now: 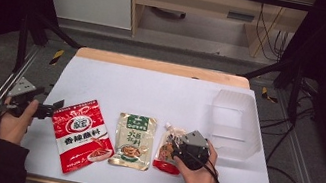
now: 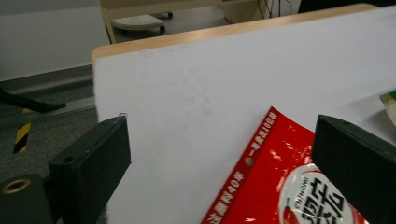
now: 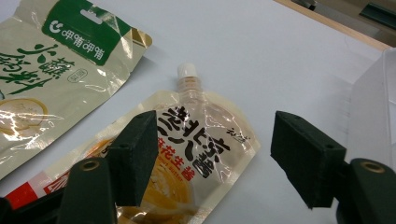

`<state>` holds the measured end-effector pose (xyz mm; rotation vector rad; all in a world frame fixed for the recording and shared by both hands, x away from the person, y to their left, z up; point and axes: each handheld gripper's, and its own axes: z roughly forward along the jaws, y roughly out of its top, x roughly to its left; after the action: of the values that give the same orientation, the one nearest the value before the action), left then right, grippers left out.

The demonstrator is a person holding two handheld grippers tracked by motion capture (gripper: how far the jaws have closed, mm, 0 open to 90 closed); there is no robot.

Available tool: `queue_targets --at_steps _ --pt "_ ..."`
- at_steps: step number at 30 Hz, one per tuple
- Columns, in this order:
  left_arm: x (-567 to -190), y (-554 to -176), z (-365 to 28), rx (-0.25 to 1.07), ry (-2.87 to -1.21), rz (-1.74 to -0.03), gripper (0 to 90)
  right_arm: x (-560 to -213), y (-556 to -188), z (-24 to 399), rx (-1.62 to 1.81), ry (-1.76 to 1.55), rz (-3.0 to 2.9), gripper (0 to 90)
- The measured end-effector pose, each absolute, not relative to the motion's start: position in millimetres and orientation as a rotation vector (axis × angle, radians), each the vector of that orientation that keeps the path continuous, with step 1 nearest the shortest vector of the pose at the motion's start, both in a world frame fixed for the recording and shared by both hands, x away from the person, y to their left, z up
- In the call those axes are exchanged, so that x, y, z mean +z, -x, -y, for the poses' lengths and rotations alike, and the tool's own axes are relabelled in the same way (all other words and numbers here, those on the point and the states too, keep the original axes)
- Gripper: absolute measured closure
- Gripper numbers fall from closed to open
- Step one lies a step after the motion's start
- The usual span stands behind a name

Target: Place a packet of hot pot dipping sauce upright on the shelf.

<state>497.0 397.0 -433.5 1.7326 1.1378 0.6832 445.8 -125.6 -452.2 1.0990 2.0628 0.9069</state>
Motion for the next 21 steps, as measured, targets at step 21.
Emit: queue_targets --at_steps 21 --pt "-438 -499 -373 0.688 -1.902 -1.035 6.1 -460 -495 128 0.886 -1.249 -2.106 34.5"
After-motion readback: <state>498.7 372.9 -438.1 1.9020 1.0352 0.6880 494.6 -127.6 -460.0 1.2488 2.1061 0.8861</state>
